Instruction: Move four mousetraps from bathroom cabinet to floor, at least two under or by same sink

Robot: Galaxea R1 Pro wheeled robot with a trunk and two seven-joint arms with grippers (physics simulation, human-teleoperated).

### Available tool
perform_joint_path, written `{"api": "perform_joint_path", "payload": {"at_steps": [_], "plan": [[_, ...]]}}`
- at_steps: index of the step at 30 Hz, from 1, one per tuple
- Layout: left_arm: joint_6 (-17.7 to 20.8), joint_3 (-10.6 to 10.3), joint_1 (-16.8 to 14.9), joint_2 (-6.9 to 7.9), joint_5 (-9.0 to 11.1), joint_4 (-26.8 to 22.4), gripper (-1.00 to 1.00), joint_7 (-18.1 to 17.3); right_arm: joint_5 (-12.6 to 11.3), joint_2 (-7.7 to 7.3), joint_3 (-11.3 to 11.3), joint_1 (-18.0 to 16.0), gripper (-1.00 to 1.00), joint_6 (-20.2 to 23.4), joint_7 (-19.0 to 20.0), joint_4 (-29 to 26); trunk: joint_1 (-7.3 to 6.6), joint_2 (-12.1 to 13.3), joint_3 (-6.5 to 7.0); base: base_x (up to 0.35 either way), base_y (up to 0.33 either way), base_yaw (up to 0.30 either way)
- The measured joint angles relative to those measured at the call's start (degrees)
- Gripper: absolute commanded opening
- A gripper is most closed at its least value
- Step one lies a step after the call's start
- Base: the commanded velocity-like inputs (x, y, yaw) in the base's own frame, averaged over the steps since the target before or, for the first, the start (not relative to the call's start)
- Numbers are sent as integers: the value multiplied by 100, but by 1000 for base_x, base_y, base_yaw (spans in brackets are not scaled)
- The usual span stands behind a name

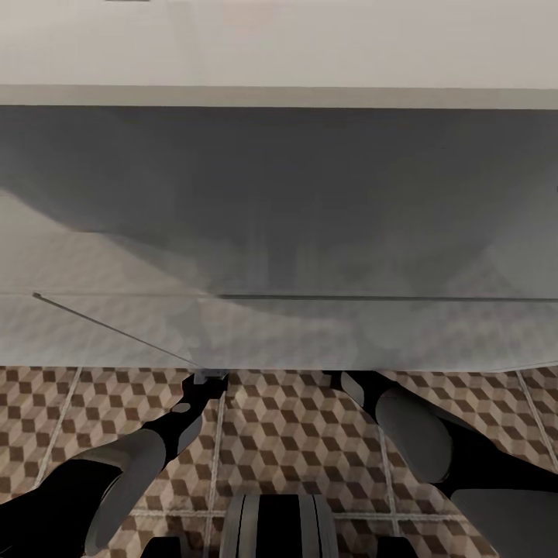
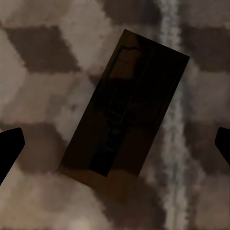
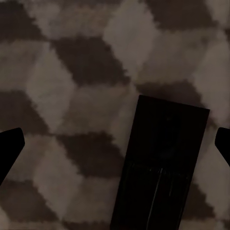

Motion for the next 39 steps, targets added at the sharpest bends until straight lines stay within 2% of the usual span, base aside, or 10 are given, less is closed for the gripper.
{"api": "perform_joint_path", "payload": {"at_steps": [9,17,39], "plan": [[-44,-2,-1,8,-7,0,100,-3,3,2,0,0,100,0,0,0,0,0,0,0,0,0],[-236,-3,-1,3,-42,-1,100,-3,5,7,0,0,100,-9,0,0,1,0,0,-47,0,0],[-370,-2,-1,-18,-40,-11,100,13,20,15,11,1,100,-127,2,-4,4,0,0,-307,0,0]]}}
